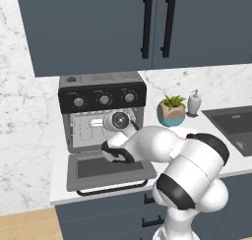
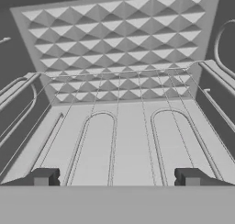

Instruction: Pick up the kebab skewer and baguette bread, and place them inside the toaster oven. Close the toaster oven door and start by setting the timer.

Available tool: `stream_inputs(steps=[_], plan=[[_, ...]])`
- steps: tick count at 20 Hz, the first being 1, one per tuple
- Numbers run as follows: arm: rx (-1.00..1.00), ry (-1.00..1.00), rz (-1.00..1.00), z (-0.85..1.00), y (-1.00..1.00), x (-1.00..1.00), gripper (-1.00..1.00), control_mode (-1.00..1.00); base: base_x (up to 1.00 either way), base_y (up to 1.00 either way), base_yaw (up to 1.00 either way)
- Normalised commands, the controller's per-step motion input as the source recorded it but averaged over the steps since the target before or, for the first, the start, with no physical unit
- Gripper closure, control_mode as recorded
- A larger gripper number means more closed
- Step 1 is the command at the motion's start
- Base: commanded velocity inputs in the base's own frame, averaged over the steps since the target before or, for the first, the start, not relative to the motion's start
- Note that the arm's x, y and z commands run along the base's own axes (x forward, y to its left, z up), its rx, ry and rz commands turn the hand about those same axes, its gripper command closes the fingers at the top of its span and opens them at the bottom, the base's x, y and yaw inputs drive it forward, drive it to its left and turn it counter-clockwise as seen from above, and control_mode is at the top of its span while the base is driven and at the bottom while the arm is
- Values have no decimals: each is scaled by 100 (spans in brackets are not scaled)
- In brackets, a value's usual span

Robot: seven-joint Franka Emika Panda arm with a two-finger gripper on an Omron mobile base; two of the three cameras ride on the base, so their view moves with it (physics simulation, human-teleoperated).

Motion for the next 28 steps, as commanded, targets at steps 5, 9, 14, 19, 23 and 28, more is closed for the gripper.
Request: stream_inputs(steps=[5,9,14,19,23,28], plan=[[-1,0,0,-42,0,-27,-100,-100,0,0,0],[0,0,0,-54,0,-43,-100,-100,0,0,0],[0,0,0,-46,0,-53,-100,-100,0,0,0],[0,2,0,-52,1,-54,-100,-100,0,0,0],[0,3,0,-54,4,-55,-100,-100,0,0,0],[0,8,0,-56,7,-60,-100,-100,0,0,0]])
